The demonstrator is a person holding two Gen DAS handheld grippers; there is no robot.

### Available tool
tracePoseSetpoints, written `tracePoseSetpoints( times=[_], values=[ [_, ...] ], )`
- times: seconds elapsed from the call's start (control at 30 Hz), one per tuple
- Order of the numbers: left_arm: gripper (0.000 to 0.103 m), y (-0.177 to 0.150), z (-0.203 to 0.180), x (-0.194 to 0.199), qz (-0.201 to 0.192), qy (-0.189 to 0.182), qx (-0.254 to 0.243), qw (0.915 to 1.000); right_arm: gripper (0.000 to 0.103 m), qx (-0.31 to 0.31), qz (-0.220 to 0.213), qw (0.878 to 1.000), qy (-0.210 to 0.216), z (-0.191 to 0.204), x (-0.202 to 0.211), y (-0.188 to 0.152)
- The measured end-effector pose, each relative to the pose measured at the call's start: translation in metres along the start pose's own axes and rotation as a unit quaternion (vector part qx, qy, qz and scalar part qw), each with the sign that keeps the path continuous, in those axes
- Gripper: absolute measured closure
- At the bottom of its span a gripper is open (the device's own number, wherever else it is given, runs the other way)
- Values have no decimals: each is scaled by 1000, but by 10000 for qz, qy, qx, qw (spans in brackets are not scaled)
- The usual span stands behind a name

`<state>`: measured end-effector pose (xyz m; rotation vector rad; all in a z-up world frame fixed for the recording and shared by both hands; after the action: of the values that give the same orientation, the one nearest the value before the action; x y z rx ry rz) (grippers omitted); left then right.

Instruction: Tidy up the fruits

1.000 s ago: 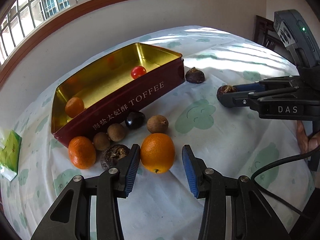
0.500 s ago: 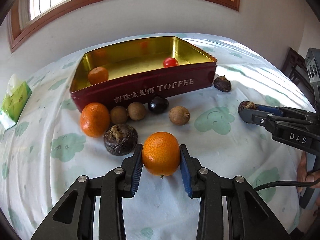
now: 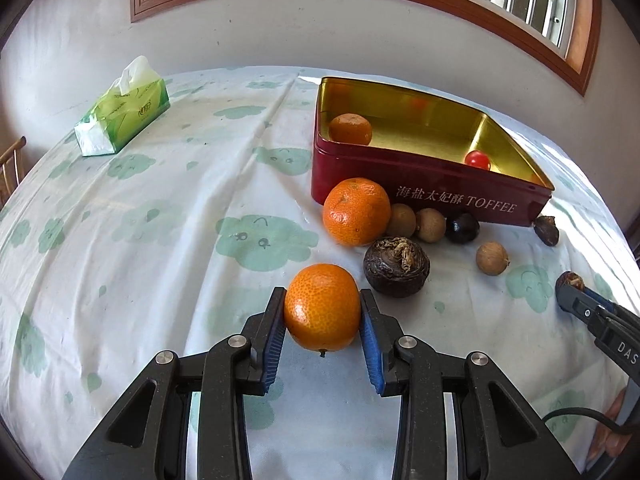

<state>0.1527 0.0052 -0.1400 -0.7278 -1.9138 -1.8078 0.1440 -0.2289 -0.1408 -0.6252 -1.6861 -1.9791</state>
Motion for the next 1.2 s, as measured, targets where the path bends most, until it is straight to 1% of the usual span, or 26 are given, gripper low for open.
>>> tracePoseSetpoints(
  times=[0.1,0.33,0.37,0.43,0.47,0.5,0.53,0.57,0.6,0.67,0.8,1.03,1.13,1.17,1.2],
  values=[
    [67,-2,-4,-1,23,119,-142,9998,67,-5,2,10000,6,-1,0,0],
    [66,-2,-5,-2,36,150,-170,9997,67,29,8,10000,-23,-1,0,0],
    [65,-2,-5,-2,39,157,-183,9997,67,43,10,10000,-34,-1,0,0],
    [61,-2,-5,-2,48,202,-200,9996,67,59,12,10000,-46,-1,0,0],
    [51,-2,-4,-3,60,248,-173,9995,67,52,12,10000,-41,0,0,0],
    [32,-3,-1,-4,98,275,-108,9995,67,48,12,10000,-39,0,0,0],
    [25,-4,-1,-5,155,169,-40,9997,67,53,12,10000,-42,0,0,0],
    [16,-4,-3,-5,191,100,-81,9997,67,58,12,10000,-46,0,0,0],
    [13,-6,-5,-6,240,120,-168,9995,67,60,14,10000,-46,0,0,0],
    [12,-7,-7,-6,251,189,-247,9992,67,71,17,10000,-55,0,0,0],
    [12,-7,-5,-6,232,127,-159,9995,66,87,22,9999,-62,0,0,0],
    [24,-4,7,0,52,-52,245,9997,66,83,22,9999,-56,0,0,0],
    [37,-4,9,2,1,-95,310,9995,66,63,21,10000,-37,0,0,1],
    [44,-3,10,2,-15,-104,334,9994,66,57,21,10000,-32,0,0,1],
    [47,-3,10,2,-23,-107,357,9993,66,48,19,10000,-25,0,0,1]
  ],
)
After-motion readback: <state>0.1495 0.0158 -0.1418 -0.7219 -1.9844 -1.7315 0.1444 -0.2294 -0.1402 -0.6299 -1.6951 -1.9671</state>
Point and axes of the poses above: each gripper's, at about its wrist camera, not at the fingertips, and x roughly against the way its jaws point, z to its left, y to its top, the point moved 5 cm from there along -x, roughly the way its jaws point, and after that the axes turned 12 degrees about -z, right-handed, at the moved point
